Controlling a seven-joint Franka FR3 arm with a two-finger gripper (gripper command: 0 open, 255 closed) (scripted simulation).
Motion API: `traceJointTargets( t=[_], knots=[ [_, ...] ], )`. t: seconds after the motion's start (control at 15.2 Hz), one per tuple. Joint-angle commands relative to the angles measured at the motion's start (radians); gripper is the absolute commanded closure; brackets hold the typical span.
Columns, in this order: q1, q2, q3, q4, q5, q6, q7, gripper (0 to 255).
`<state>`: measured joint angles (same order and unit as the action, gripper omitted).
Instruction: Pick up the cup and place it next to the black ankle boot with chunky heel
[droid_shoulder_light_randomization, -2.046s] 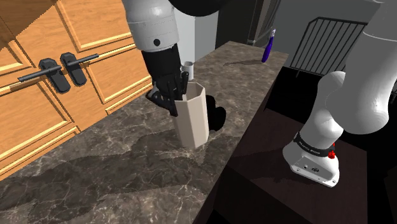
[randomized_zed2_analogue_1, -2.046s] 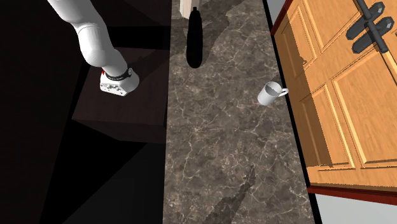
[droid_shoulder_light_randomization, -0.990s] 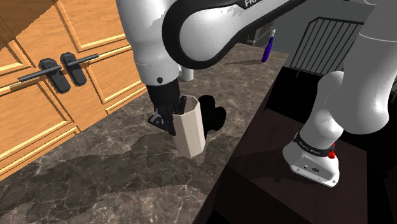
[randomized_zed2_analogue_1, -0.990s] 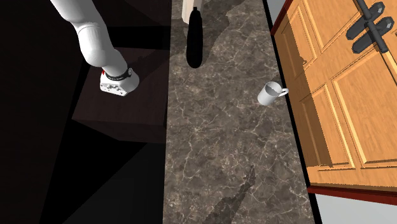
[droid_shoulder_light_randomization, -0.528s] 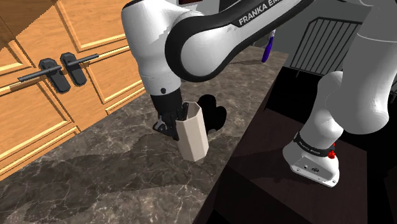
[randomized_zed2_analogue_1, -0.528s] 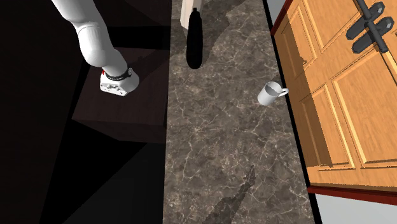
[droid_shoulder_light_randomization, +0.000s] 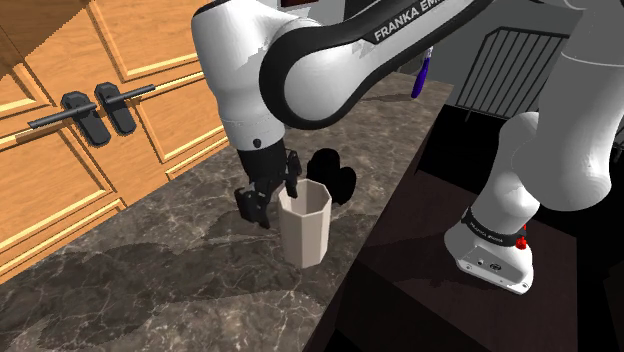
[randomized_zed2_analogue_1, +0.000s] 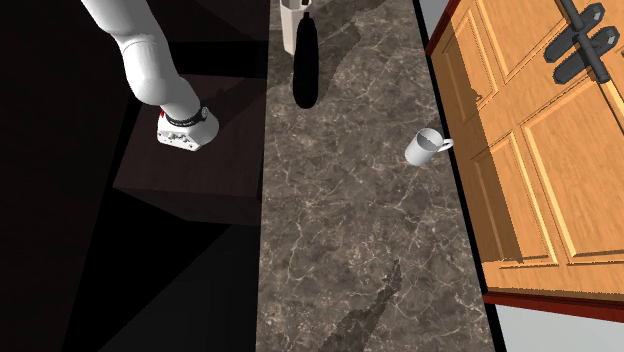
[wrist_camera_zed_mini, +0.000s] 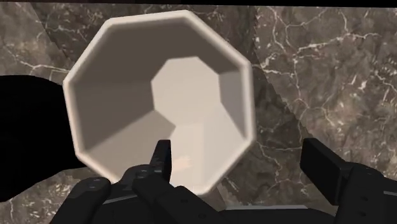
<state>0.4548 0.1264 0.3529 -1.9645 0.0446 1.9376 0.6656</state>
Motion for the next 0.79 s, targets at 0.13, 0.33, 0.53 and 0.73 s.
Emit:
traceJointTargets(
  t=[0.13,0.33,0.53,0.73],
  knots=[
    [-0.003,-0.01,-0.002,0.057,0.002,-0.066,-0.003,0],
    [-0.005,-0.014,-0.003,0.112,0.002,-0.126,-0.003,0],
    [-0.005,-0.014,-0.003,0.112,0.002,-0.126,-0.003,0],
    [-0.005,-0.014,-0.003,0.112,0.002,-0.126,-0.003,0]
  ],
)
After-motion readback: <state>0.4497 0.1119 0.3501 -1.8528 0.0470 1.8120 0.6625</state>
